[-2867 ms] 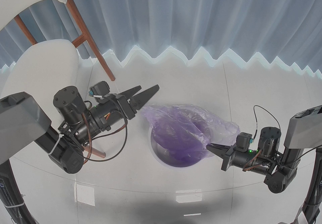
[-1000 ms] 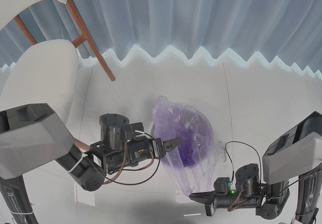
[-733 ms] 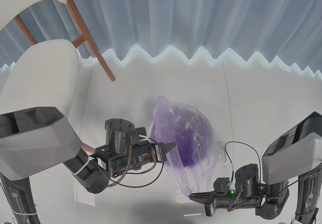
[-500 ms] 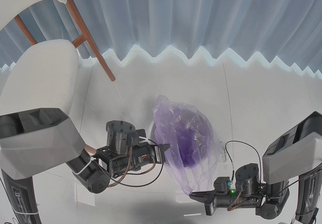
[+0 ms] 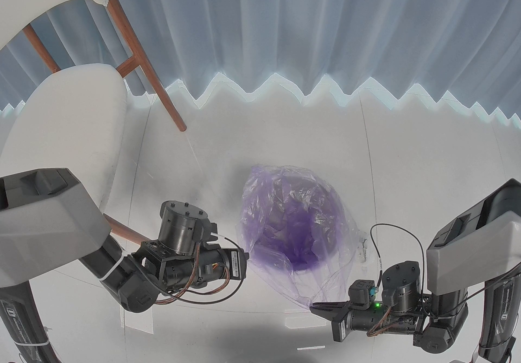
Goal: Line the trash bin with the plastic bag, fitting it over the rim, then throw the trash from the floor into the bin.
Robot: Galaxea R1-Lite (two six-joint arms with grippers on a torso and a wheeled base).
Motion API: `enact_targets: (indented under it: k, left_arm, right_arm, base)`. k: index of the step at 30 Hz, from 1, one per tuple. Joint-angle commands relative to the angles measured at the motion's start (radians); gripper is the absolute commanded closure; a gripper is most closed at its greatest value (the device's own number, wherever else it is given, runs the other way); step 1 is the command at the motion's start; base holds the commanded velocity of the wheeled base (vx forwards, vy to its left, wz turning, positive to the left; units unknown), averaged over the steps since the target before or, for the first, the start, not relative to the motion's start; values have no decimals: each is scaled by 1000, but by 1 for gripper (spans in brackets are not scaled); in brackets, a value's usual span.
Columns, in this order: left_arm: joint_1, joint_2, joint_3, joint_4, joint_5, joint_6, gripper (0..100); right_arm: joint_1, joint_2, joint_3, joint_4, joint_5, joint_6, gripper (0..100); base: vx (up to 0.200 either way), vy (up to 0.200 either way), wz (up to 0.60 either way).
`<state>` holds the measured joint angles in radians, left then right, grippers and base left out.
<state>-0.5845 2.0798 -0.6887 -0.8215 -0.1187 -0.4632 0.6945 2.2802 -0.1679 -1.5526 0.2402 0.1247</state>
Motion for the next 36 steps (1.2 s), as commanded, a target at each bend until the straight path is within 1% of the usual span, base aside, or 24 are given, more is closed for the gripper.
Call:
enact_targets:
  k: [1,4,5,10,15,17,19,21,28,29,31,36]
  left_arm:
    - [3,-26,43,19,5,52,100]
    - [8,-4,41,19,25,63,100]
    - [11,5,38,19,45,63,100]
    - [23,34,11,18,83,64,100]
    - [41,80,-20,18,148,77,100]
    - [45,89,-20,18,159,87,100]
    - [54,112,-26,15,174,110,100]
    - [54,126,-32,15,188,115,100]
    - [48,152,-34,15,191,115,100]
    - [43,181,-34,-11,192,117,100]
    - [45,184,-32,-31,192,117,100]
    - [32,207,-35,-38,192,117,100]
  right_arm:
    - [-4,27,-30,-18,-39,13,100]
    - [-6,30,-48,-18,-52,30,100]
    - [-6,27,-58,-18,-53,38,100]
    - [-10,28,-68,-18,-53,46,100]
    - [-29,30,-90,-18,-58,53,100]
    - [-36,31,-99,-18,-70,62,100]
    - [-39,41,-121,-18,-110,79,100]
    - [-38,51,-125,-18,-131,87,100]
    - [-26,87,-121,-18,-136,87,100]
    - [-26,122,-125,-18,-137,87,100]
    - [-26,136,-125,-18,-137,87,100]
    - [-26,170,-139,-18,-137,89,100]
  base:
    - [0,0,0]
    - [0,0,0]
    - [0,0,0]
    - [0,0,0]
    - [0,0,0]
    - [0,0,0]
    - [0,0,0]
    - [0,0,0]
    - [0,0,0]
    - [0,0,0]
    - [0,0,0]
    - [0,0,0]
